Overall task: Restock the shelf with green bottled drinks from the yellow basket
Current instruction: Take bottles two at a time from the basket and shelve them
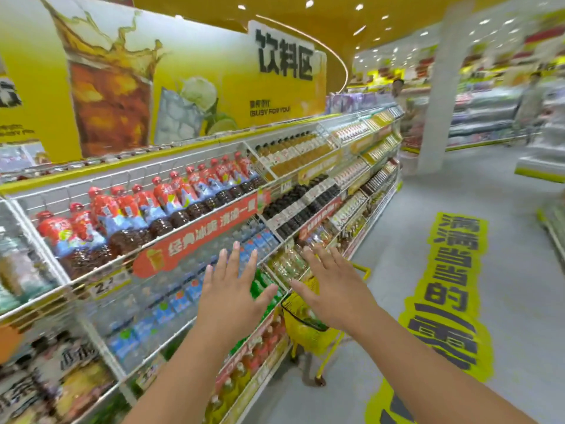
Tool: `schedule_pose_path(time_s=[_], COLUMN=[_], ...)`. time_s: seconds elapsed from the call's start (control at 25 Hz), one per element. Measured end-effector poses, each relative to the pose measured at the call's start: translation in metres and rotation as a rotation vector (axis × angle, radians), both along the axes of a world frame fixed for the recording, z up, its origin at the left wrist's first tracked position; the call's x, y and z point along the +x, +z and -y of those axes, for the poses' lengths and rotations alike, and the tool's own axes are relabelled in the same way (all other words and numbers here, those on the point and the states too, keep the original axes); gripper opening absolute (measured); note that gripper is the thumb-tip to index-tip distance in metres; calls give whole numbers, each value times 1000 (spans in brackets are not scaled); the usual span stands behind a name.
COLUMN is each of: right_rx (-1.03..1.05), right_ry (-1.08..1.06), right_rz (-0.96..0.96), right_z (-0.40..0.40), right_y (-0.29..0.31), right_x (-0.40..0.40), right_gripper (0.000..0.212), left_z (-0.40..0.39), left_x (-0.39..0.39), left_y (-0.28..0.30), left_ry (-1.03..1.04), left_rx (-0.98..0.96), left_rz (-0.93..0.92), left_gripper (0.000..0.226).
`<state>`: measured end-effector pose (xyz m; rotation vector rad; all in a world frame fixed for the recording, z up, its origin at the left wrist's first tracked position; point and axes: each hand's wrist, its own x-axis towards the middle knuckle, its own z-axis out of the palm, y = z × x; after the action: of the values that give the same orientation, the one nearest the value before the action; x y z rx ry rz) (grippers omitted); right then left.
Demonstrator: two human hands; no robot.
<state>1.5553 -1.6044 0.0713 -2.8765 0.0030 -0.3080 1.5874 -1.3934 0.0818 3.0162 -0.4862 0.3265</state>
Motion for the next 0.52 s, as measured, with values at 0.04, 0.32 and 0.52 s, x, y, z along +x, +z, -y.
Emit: schedule_pose_path(time_s=[0.04,0.32,0.52], right_rx=[0,-36,19], right_ry=[-25,-184,-280], right_rz=[6,70,59], right_z=[9,74,119], right_y=[-2,-18,-22], right_x=[12,119,183], right_gripper=[82,109,77], left_z=[11,77,139], left_x=[17,175,261], left_y=[-5,-35,-45], left_ry=[-20,-152,-278], left_rx=[-16,-87,-77], left_rz=[-8,19,12], left_gripper=[89,95,98])
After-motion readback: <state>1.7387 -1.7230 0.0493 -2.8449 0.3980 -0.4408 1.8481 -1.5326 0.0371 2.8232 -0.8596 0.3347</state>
